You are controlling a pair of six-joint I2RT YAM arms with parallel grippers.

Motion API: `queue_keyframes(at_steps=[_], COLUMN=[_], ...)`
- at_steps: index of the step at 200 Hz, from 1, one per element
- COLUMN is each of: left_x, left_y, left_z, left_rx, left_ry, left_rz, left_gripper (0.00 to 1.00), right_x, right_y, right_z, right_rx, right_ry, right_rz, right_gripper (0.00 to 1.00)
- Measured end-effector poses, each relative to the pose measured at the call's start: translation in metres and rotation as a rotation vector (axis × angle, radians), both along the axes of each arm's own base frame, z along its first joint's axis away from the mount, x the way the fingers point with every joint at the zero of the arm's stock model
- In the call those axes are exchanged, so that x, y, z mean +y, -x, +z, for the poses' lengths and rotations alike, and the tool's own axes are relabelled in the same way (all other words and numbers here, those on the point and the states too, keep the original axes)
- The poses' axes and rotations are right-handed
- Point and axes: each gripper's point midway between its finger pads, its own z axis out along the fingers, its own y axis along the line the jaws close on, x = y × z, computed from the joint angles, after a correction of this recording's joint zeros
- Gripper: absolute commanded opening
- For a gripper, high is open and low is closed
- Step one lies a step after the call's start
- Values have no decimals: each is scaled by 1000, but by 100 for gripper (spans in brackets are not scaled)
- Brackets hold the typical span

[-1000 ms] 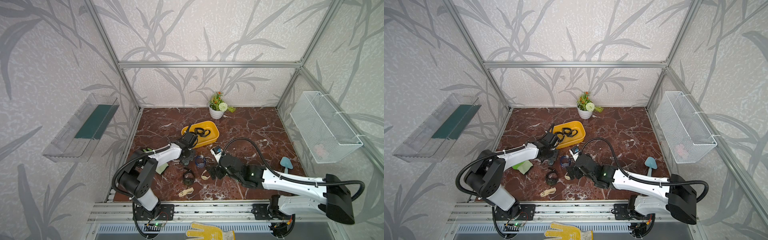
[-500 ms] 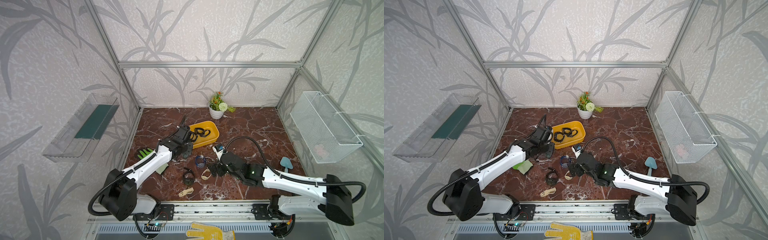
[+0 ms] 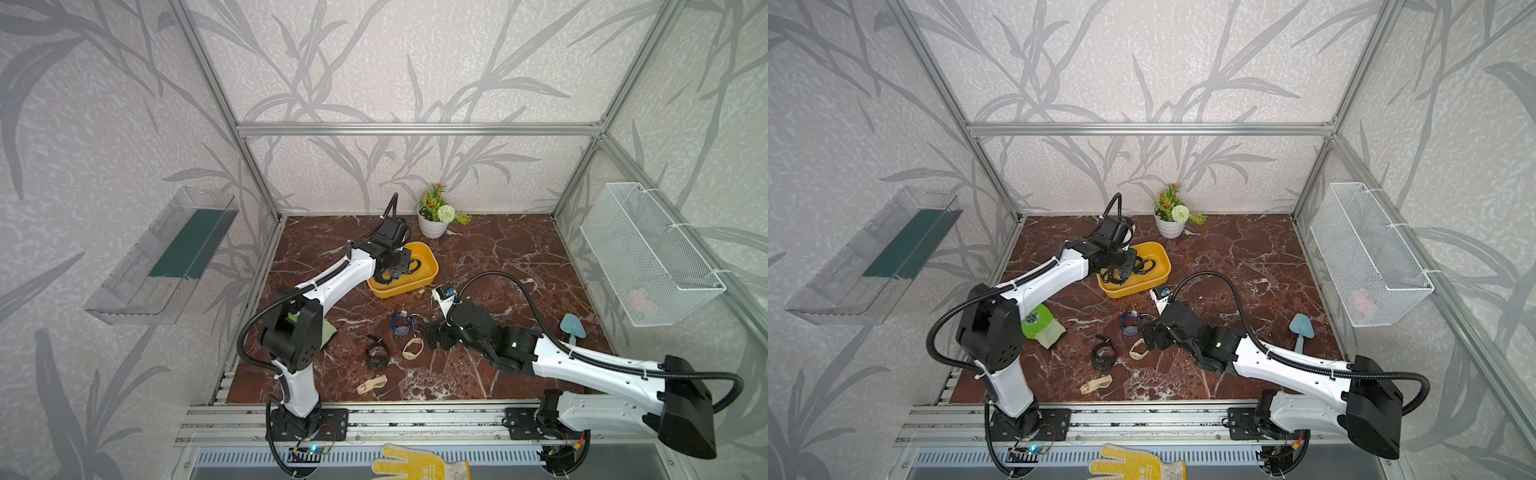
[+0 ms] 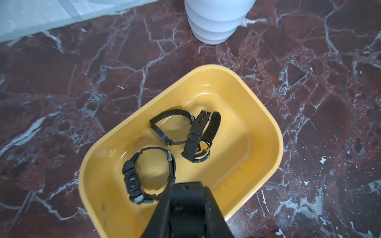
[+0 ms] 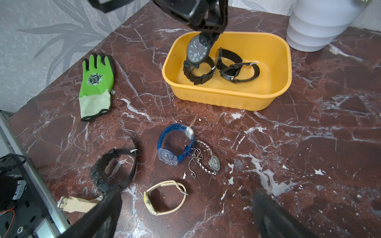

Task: Put the watch into the storage box
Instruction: Place the watch in the storage box.

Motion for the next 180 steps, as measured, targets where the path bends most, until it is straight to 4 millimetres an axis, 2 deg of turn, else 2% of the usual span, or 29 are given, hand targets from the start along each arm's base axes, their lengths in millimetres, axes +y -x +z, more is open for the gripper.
queue_keyframes(at_steps=[23,43,90,114,145,162,180], left_x=[-10,-14,-23,-25,-21,-20,-19], left_y=[-17,-30,-58,-61,-60,-58,-59], left_z=[-22,-32,-35,-45,-69,-76,-76], left_rx=[23,26,7,23,75,98,103], left_ry=[-21,-33,-31,-30,-36,-32,-20], left_rz=[-13,-17,-23,-26,-22,-13,-13], left_gripper=[23,23,23,23,25,29,35], right_x=[-8,-11,-11,-13,-16,-17,-18], right_y=[-7,-10,-11,-12,-12,-13,-14], right_z=[-2,-3,-3,-4,-7,-7,-7], right_rx=[11,15,18,22,31,34,35], right_ry=[1,1,1,2,1,0,-1], right_rz=[-35,-49,-53,-61,-72,-78,-84], right_gripper=[99,99,99,99,99,99,99])
